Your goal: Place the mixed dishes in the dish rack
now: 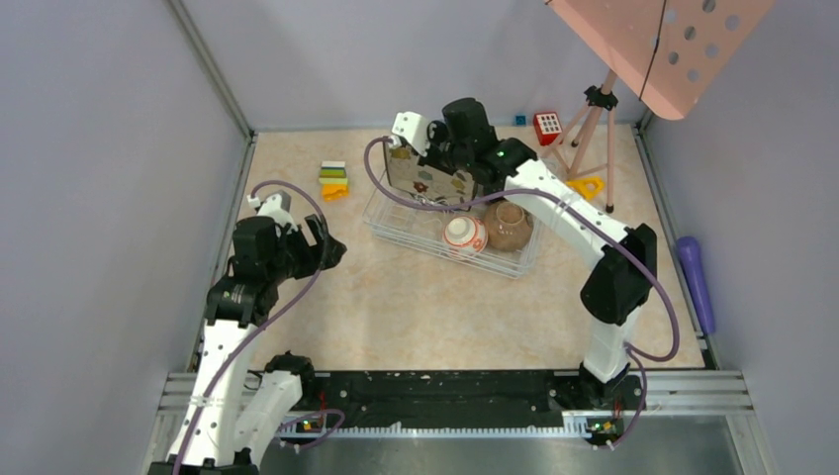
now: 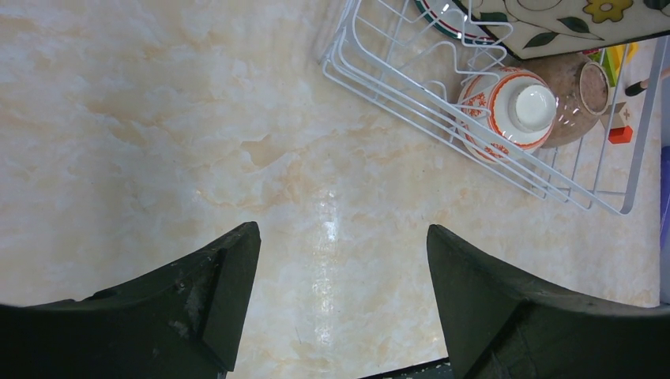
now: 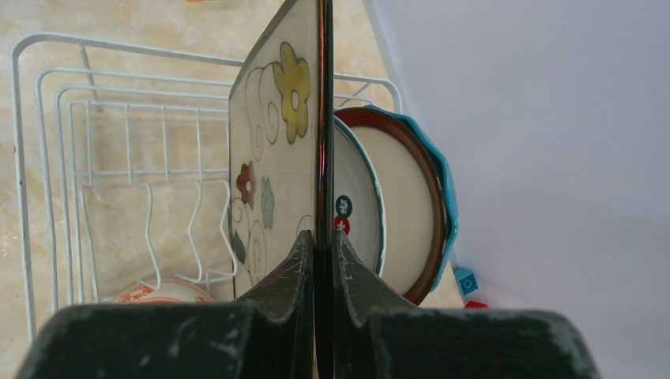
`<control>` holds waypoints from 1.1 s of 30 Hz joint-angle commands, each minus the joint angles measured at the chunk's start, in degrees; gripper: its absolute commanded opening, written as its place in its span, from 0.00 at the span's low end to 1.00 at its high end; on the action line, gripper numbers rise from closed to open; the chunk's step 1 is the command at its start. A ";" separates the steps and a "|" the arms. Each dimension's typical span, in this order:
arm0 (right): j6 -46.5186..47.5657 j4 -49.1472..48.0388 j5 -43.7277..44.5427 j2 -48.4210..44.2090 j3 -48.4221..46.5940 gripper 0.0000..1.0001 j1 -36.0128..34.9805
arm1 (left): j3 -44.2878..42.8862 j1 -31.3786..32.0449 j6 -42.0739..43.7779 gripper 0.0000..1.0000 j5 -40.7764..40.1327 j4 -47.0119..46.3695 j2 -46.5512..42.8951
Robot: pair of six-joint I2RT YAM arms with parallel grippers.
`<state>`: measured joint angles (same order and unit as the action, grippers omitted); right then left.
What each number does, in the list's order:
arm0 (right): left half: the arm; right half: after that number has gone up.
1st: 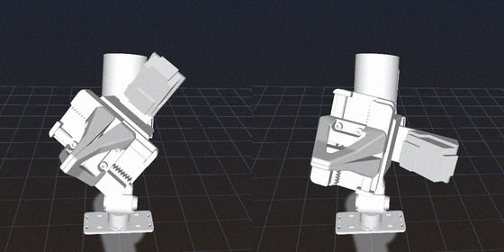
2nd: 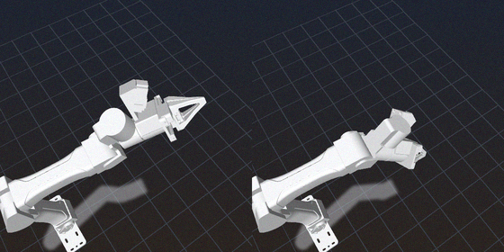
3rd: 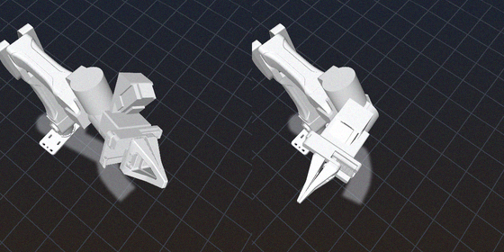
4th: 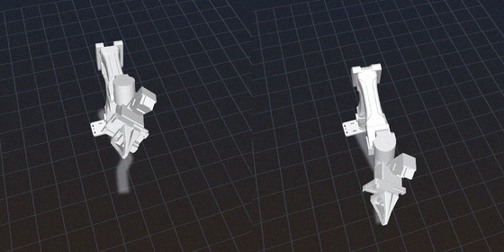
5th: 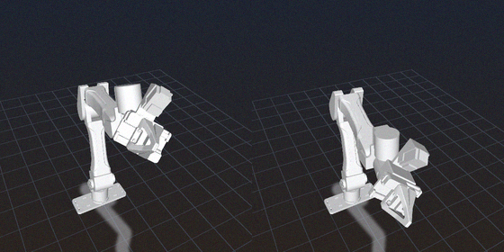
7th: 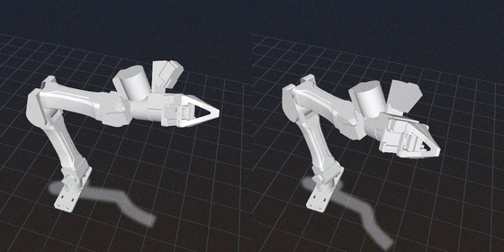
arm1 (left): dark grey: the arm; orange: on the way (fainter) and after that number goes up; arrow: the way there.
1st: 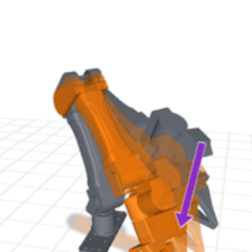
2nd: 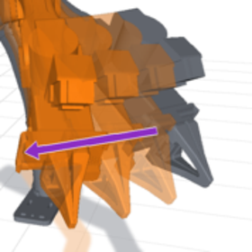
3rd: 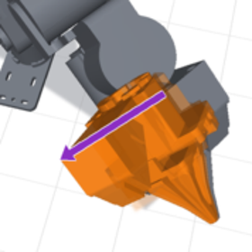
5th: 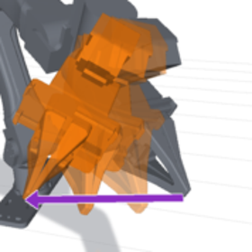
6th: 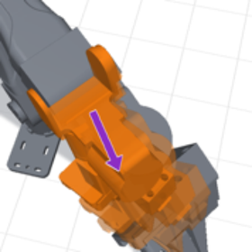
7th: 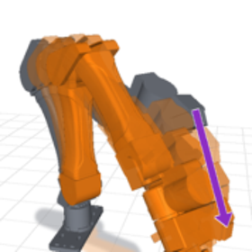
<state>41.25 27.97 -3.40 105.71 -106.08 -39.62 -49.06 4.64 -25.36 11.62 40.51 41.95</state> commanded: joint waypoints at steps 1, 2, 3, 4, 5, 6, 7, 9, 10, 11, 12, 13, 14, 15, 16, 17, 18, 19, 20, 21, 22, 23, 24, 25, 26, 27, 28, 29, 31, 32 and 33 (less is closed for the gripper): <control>3.44 -8.64 -3.57 -1.16 -3.65 0.00 0.68 | 0.26 0.01 0.69 0.82 0.84 -2.81 0.25; 3.74 -8.59 -3.64 -0.87 -3.39 0.00 0.72 | 0.25 0.01 0.67 0.82 0.84 -2.81 0.18; 3.94 -8.42 -3.85 -0.32 -3.33 0.00 0.83 | 0.28 0.01 0.67 0.82 0.86 -2.73 0.16; 4.04 -8.35 -3.86 0.20 -3.34 0.00 0.94 | 0.22 0.01 0.67 0.82 0.91 -2.72 0.08; 4.09 -8.03 -4.00 0.75 -3.60 0.00 1.09 | 0.27 0.01 0.72 0.82 1.06 -2.64 0.07; 4.10 -7.86 -3.95 1.27 -3.86 0.00 1.19 | 0.28 0.01 0.77 0.82 1.16 -2.63 -0.04; 3.99 -7.81 -3.78 1.68 -4.01 0.06 1.21 | 0.34 0.01 0.83 0.83 1.27 -2.63 -0.23; 3.33 -7.93 -3.20 2.45 -4.73 0.22 1.21 | 0.55 0.01 1.07 0.83 1.81 -2.99 -0.96; 2.29 -7.93 -2.73 2.81 -5.57 0.37 1.27 | 0.74 0.01 1.04 0.84 2.01 -3.25 -1.20; 1.16 -7.65 -2.48 3.15 -6.82 0.52 1.48 | 0.84 0.01 1.02 0.84 2.20 -3.48 -1.44; -0.40 -6.98 -2.35 3.62 -8.65 0.67 1.69 | 0.91 0.01 0.98 0.85 2.34 -3.63 -1.60; -1.83 -5.90 -2.45 4.03 -10.79 0.77 1.92 | 1.02 0.01 0.89 0.85 2.51 -3.68 -1.67; -3.22 -4.74 -2.59 4.26 -12.81 0.87 2.17 | 1.03 0.01 0.79 0.86 2.61 -3.76 -1.64; -4.54 -3.71 -2.81 4.25 -14.45 0.93 2.39 | 1.19 0.01 0.69 0.86 2.66 -3.85 -1.54; -5.53 -3.20 -2.99 3.92 -15.27 0.94 2.58 | 1.50 0.01 0.59 0.86 2.88 -4.11 -1.57; -6.43 -3.15 -2.96 3.17 -15.41 0.95 2.69 | 1.89 0.01 0.44 0.86 3.05 -4.50 -1.61; -7.37 -3.41 -2.63 2.28 -15.03 0.95 2.70 | 2.30 0.01 0.20 0.87 3.25 -5.01 -1.69; -8.39 -4.16 -2.02 0.61 -14.09 0.95 2.78 | 2.74 0.02 -0.10 0.87 3.56 -5.65 -1.74; -9.76 -5.05 -1.30 -0.38 -12.65 0.95 2.79 | 3.29 0.01 -0.38 0.87 3.81 -6.43 -1.78; -11.03 -6.08 -0.58 -2.00 -10.60 0.96 2.83 | 3.86 0.01 -0.73 0.87 4.22 -7.32 -1.97; -12.63 -7.56 0.10 -4.00 -8.14 0.96 2.87 | 4.56 0.01 -1.04 0.87 4.74 -8.44 -2.19; -14.30 -9.69 1.07 -6.06 -4.93 0.96 2.94 | 5.32 0.01 -1.06 0.87 5.53 -9.82 -2.54; -16.42 -12.08 2.59 -8.58 -1.33 0.97 3.02 | 6.30 0.01 -1.10 0.87 5.87 -11.62 -3.16; -18.43 -14.93 4.34 -12.21 2.94 0.98 3.24 | 7.85 0.01 -1.39 0.86 5.49 -13.82 -3.75; -20.99 -17.96 6.64 -14.83 9.20 0.99 3.36 | 9.61 0.01 -1.95 0.86 5.06 -16.39 -4.75; -22.57 -20.54 8.89 -17.85 12.06 0.99 3.63 | 11.68 0.01 -2.49 0.86 4.69 -19.47 -5.83; -24.71 -22.47 10.89 -20.71 16.38 0.99 3.97 | 13.95 0.01 -3.16 0.86 4.23 -22.53 -6.95; -26.81 -23.58 12.60 -23.42 19.89 0.99 4.40 | 16.05 0.01 -4.12 0.86 3.60 -26.05 -8.25; -30.80 -24.88 14.20 -28.83 28.74 0.96 5.34 | 20.86 0.06 -5.87 0.91 2.30 -33.22 -10.84; -32.13 -25.87 15.55 -31.74 32.85 0.95 5.80 | 23.48 0.10 -6.94 0.94 1.00 -36.60 -12.38; -33.57 -27.26 17.63 -34.60 37.44 0.95 6.31 | 26.00 0.10 -8.90 0.96 -0.65 -40.67 -14.03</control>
<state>17.32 9.04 6.22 80.79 -79.53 -35.48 -30.11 4.64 -28.95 15.07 19.16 32.71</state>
